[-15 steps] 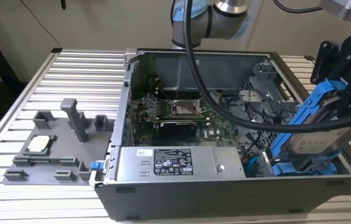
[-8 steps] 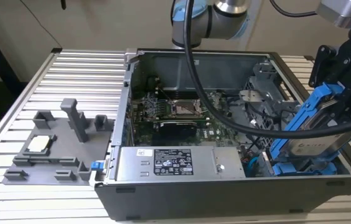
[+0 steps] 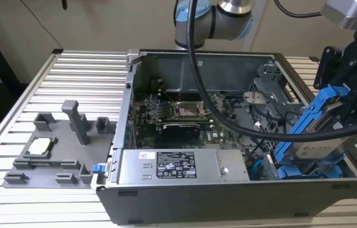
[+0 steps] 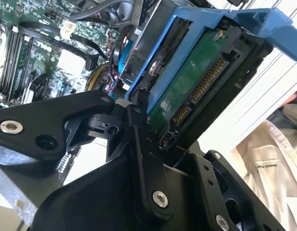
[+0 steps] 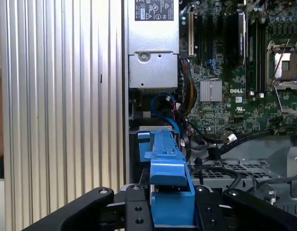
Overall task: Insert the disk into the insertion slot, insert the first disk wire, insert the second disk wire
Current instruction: 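Insert the disk into the insertion slot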
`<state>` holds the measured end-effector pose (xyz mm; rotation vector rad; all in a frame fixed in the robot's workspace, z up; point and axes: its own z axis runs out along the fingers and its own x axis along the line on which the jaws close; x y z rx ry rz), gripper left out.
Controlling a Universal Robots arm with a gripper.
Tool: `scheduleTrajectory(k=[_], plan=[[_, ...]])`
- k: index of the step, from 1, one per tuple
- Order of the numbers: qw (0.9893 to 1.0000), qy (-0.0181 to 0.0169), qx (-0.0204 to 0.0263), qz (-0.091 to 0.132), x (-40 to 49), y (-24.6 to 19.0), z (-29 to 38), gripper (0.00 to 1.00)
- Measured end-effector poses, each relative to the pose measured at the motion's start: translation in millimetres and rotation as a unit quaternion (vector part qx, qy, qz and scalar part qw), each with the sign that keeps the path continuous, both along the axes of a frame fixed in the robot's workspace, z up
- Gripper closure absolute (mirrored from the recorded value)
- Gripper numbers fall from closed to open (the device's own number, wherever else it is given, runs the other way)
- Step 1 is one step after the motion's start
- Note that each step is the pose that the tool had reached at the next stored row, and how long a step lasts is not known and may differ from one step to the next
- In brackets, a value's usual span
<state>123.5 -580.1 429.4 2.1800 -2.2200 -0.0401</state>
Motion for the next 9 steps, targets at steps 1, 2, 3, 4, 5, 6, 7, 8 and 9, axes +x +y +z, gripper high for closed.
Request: scheduleTrajectory(k=[1,2,3,4,5,6,7,8,9], plan=[[1.0,0.0,0.0,0.0,0.0,0.0,-0.3,0.67],[1.0,0.0,0.0002,0.0,0.0,0.0,-0.7,0.67],[1.0,0.0,0.0006,0.0,0.0,0.0,-1.2,0.67],[1.0,0.0,0.0014,0.0,0.0,0.0,-1.8,0.67],[1.0,0.0,0.0028,0.0,0.0,-0.1,-2.5,0.67],[1.0,0.0,0.0048,0.0,0.0,-0.1,-3.1,0.67],[1.0,0.0,0.0079,0.0,0.0,0.0,-3.9,0.67],[0.9999,0.0,0.0111,0.0,0.0,0.0,-4.6,0.67],[0.9999,0.0,0.0134,0.0,0.2,0.0,-5.4,0.67]])
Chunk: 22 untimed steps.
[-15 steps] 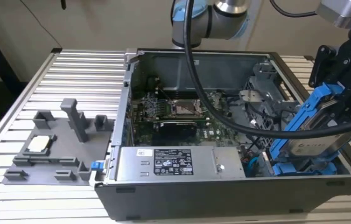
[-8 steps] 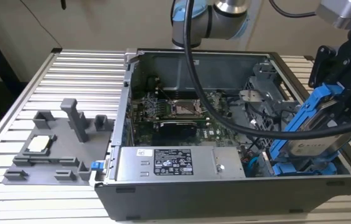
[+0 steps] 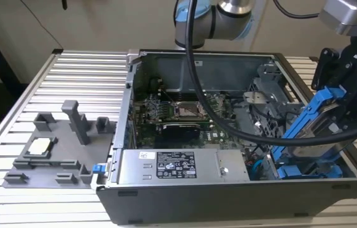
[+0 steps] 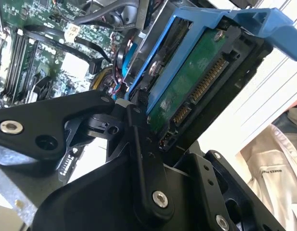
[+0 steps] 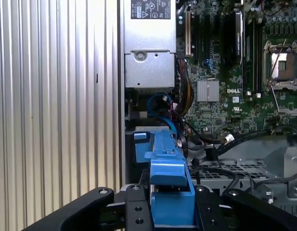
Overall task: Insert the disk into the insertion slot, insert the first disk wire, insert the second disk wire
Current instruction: 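Insert the disk into the insertion slot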
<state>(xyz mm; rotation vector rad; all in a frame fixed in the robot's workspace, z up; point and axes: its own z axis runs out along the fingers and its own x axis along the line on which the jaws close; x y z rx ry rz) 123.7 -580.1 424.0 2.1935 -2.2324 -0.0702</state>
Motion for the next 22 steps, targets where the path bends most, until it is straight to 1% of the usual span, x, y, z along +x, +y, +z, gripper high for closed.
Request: scheduleTrajectory(k=[9,13,19,22], plan=[[1.0,-0.0006,0.0,0.0,1.2,0.0,-5.8,0.67],[1.0,-0.0011,0.0,0.0,3.3,0.0,-8.4,0.67],[1.0,-0.0041,0.0,0.0,4.0,0.0,-14.5,0.67],[1.0,-0.0047,0.0021,0.0,4.0,0.1,-18.0,0.67]])
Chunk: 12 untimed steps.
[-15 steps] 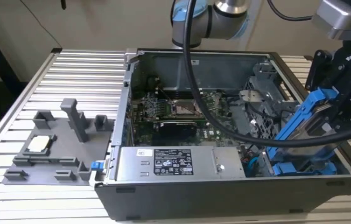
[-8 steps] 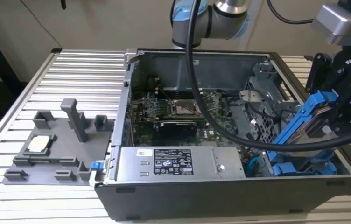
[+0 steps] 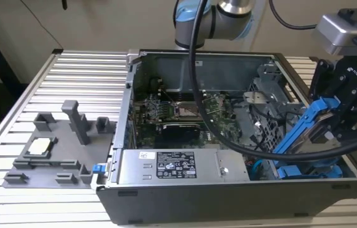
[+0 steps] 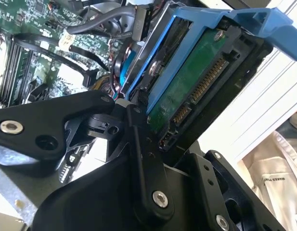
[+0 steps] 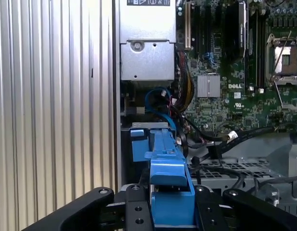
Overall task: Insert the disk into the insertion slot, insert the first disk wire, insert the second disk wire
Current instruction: 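Insert the disk into the insertion slot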
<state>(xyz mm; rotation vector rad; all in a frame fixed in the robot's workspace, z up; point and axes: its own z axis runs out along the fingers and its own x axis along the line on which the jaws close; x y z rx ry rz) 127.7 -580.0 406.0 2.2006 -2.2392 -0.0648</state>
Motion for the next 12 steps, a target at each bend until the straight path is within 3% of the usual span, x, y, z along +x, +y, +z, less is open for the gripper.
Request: scheduleTrajectory(k=[6,7,8,12], plan=[[0.9999,-0.001,0.0113,0.0,0.0,0.7,-6.0,0.67],[0.9999,-0.0011,0.0165,0.0,0.0,1.1,-8.2,0.67],[0.9998,-0.0011,0.0183,0.0,0.0,1.2,-9.0,0.67],[0.9998,-0.0011,0.0195,0.0,-0.1,1.4,-11.7,0.67]])
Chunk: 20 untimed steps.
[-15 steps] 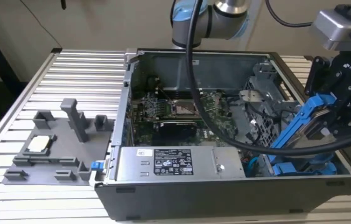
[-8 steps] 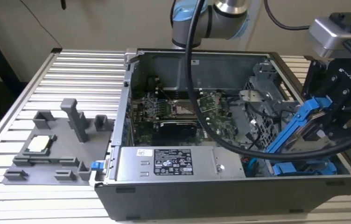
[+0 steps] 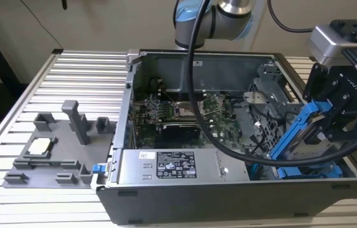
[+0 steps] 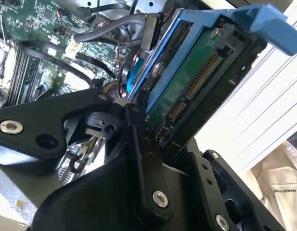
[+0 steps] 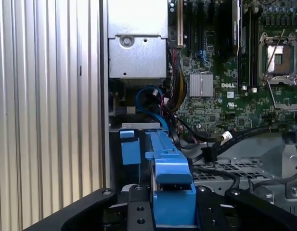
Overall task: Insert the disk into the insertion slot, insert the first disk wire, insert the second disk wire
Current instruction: 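Insert the disk into the insertion slot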
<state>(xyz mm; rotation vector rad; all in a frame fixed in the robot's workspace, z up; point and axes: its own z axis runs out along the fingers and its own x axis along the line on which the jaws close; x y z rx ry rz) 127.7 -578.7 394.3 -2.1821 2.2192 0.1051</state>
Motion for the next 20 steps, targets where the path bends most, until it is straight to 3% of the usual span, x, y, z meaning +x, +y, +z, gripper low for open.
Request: scheduleTrajectory(k=[15,18,19,20], plan=[[1.0,0.0,0.0004,0.0,0.0,0.0,-2.2,0.67],[1.0,0.0,0.0006,0.0,0.1,0.1,-2.6,0.66],[1.0,0.0,0.0005,0.0,0.0,0.0,-2.5,0.6],[1.0,0.0,0.0004,0.0,0.1,0.0,-2.5,0.6]])
